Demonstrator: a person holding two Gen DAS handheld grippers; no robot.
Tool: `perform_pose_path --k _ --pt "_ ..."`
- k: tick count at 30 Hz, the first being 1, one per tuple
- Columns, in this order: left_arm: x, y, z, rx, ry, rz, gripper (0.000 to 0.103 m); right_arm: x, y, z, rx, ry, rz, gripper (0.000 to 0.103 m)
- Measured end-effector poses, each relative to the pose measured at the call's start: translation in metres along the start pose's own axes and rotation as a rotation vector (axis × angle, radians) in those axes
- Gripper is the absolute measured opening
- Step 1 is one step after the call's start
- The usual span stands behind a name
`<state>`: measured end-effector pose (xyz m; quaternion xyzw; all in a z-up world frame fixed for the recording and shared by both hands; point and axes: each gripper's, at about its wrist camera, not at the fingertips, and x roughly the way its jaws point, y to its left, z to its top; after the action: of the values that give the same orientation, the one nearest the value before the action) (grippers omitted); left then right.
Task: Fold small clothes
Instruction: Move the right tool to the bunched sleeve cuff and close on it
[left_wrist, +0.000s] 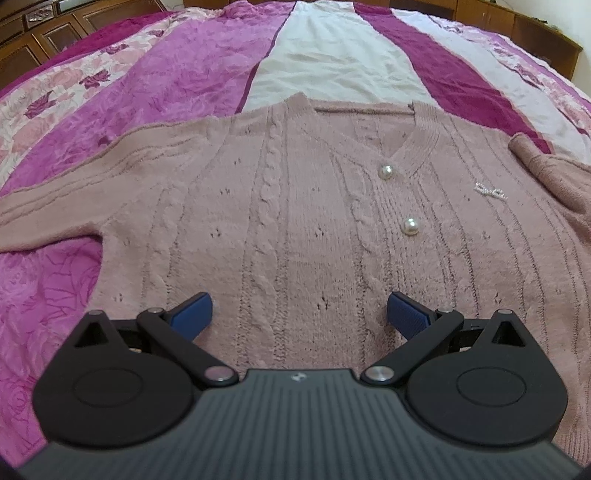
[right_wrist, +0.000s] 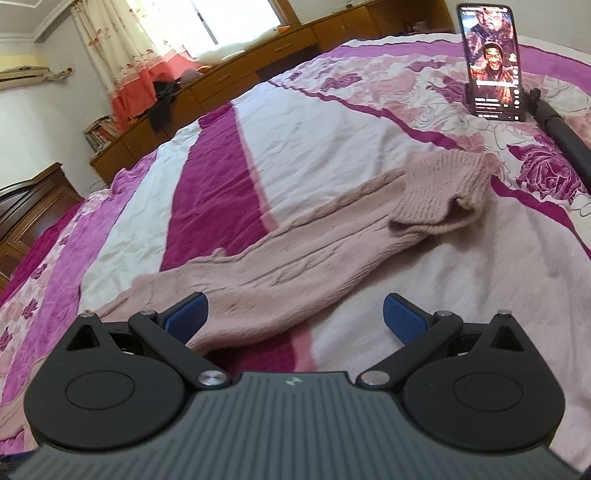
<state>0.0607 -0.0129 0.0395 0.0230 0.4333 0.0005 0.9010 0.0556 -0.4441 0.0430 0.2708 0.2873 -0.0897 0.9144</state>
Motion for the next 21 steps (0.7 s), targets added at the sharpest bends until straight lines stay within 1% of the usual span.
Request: perform_pose_path --k 4,11,21 --pt "0.008 0.0 -0.002 -0.013 0.02 0.005 0.103 0.014 -0.013 0.005 0.039 -0.007 -0.016 0.103" --pt "0.015 -0.004 -0.003 0.016 0.033 0.023 0.103 0.037 -0.03 0.021 0.041 -0.043 -0.035 0.103" --pt "0.021 -0.009 -0.005 0.04 0.036 0.041 0.103 0.067 -0.046 0.035 0.073 -0.087 -0.028 0.103"
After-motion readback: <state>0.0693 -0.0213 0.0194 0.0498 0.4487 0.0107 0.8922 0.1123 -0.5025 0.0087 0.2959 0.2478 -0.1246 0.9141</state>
